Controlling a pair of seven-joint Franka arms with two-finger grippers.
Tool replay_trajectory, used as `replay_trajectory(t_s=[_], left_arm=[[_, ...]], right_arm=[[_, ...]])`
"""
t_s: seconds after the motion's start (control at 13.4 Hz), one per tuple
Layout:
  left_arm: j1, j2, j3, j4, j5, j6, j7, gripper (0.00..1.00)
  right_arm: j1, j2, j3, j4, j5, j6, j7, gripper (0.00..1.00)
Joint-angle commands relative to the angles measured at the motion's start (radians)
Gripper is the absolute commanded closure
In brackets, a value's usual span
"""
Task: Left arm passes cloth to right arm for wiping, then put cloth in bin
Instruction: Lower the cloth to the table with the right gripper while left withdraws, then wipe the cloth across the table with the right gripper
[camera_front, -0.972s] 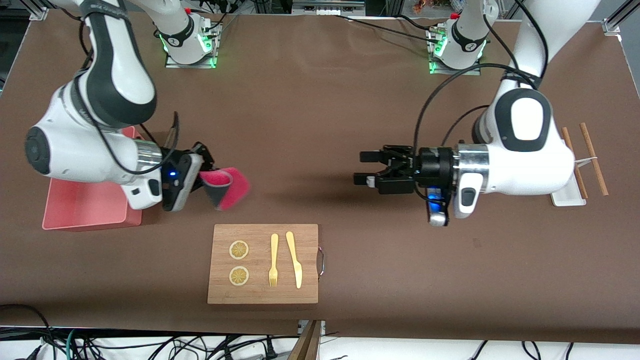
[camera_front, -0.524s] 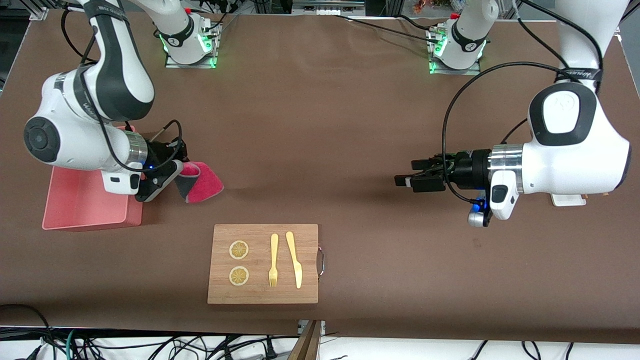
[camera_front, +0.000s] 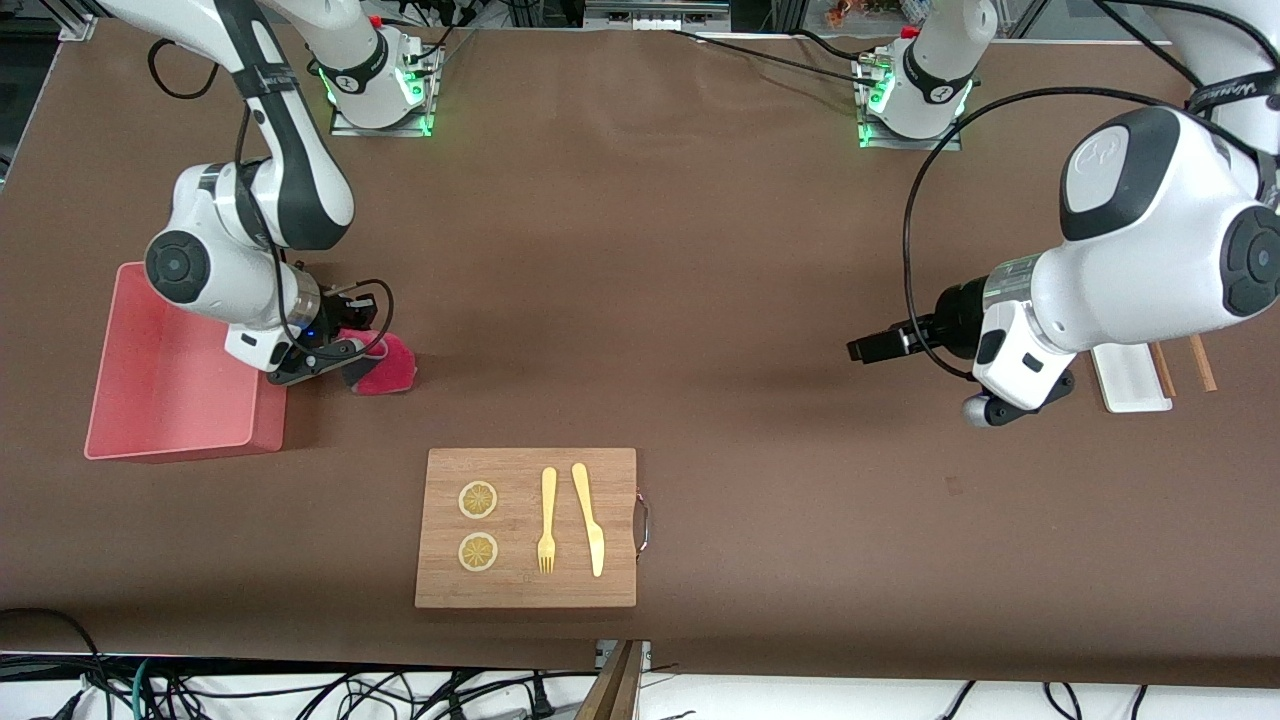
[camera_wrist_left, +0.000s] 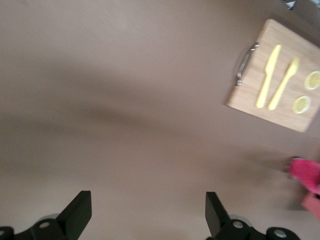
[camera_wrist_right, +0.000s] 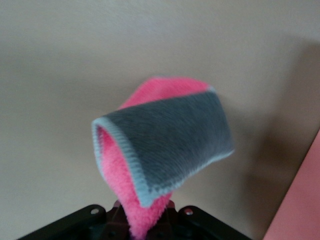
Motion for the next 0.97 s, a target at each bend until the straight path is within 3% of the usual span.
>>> replay_trajectory(t_s=[0.0,0.22,0.45,0.6,0.9], left_arm=[[0.004,-0.052,0.011,-0.007,0.137,-0.056,0.141,0.0],[0.005,-0.124,0.014,-0.007,0.277,-0.07,0.186,0.0],[0.037,-0.165,0.02,-0.008,0.34,-0.144,0.379,0.0],[-0.002,-0.223,0.118,-0.049,0.325,-0.132,0.433,0.0],[-0.027,-0.449,0.206,-0.354,0.308,0.019,0.435,0.0]], right_arm=[[-0.008,0.04,0.015,-0.022,-0.017,0.093,0.034,1.0],[0.044,0.109,0.035,0.02,-0.008,0.133,0.179,1.0],[0.16,0.134,0.047,0.066,0.001,0.125,0.39,1.0],[0.242,0.169,0.053,0.109,0.027,0.122,0.539,1.0],[0.329,0.233,0.108,0.231,0.164,0.116,0.724,1.0]])
